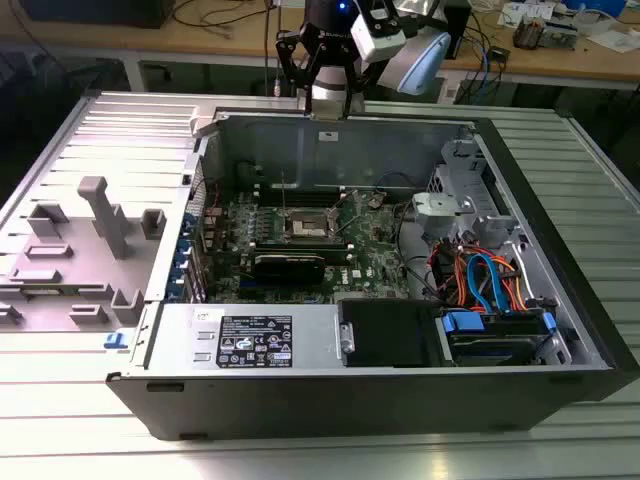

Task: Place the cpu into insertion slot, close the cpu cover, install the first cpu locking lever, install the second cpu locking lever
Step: 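Place the cpu into insertion slot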

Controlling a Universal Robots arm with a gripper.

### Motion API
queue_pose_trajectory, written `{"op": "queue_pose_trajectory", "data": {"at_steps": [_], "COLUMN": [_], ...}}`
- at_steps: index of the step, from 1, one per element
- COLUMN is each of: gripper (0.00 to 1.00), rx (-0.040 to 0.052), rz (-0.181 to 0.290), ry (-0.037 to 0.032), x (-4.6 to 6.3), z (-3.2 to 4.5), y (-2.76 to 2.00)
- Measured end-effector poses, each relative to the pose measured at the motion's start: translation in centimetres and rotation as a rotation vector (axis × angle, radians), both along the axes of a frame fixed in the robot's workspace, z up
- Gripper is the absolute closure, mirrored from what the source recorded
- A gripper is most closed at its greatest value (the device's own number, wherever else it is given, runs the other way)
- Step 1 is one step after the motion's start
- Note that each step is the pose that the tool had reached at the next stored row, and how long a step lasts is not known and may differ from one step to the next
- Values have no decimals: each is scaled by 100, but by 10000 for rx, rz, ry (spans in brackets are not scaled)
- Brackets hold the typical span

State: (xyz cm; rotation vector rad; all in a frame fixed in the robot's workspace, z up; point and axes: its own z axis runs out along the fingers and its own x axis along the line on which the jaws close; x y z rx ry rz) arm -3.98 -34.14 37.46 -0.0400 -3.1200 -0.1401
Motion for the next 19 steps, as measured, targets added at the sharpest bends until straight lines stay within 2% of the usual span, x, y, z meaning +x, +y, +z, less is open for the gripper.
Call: {"op": "queue_pose_trajectory", "data": {"at_steps": [4,8,19], "gripper": [45,45,45], "rx": [-6,-18,-78], "rz": [0,1,0], "ry": [0,1,0], "x": [0,0,0], "z": [0,0,-4], "y": [-1,-25,-144]}}
